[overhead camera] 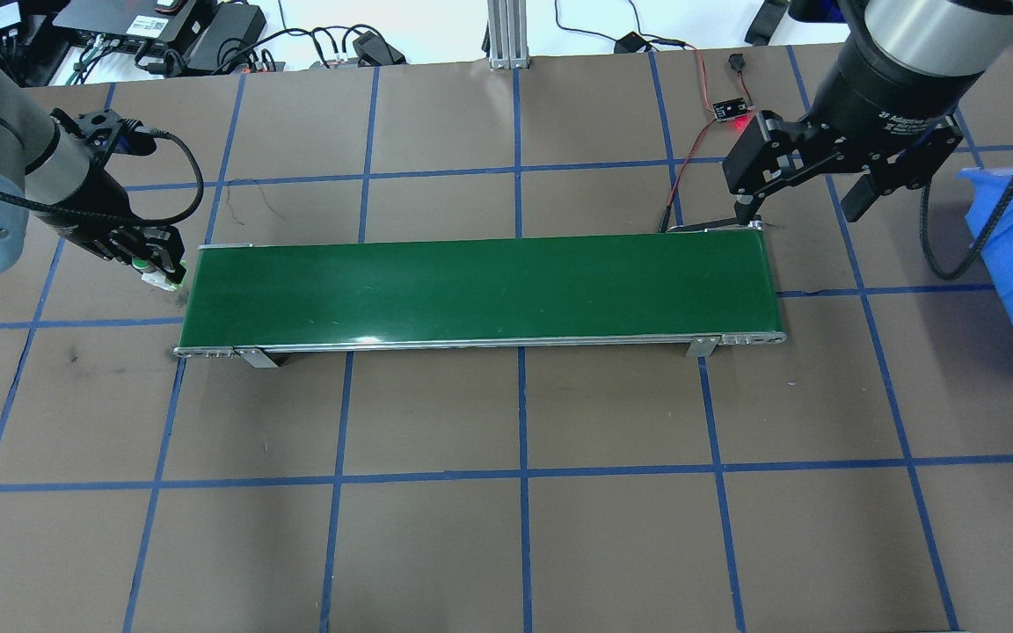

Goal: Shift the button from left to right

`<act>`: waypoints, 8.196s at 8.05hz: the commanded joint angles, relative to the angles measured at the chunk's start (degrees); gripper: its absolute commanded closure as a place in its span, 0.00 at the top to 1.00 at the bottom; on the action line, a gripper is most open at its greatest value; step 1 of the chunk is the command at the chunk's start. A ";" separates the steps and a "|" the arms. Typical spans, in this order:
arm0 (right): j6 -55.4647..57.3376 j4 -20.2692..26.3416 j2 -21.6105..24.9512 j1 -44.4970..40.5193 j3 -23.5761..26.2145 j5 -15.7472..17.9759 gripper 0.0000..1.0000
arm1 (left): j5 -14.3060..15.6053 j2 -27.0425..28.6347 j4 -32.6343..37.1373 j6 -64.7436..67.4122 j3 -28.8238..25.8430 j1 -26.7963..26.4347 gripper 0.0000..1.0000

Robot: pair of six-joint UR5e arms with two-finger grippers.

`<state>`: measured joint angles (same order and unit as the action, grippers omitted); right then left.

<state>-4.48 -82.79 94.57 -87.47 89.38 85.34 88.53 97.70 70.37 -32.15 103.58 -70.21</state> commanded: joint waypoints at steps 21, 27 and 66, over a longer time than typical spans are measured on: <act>0.09 -2.10 -0.43 0.02 0.00 -0.09 1.00 | -2.39 -5.82 10.15 20.81 -0.75 -13.82 1.00; -1.93 -17.65 -15.45 -4.27 0.70 0.00 1.00 | 4.20 -10.68 16.90 21.34 -5.14 -13.73 1.00; -18.73 -26.02 -16.19 11.12 5.45 3.87 0.00 | 4.55 -12.71 12.16 20.46 -4.62 -13.38 1.00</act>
<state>-14.85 -109.66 75.06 -84.88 95.44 88.28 93.03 84.83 82.79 -11.67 98.77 -83.65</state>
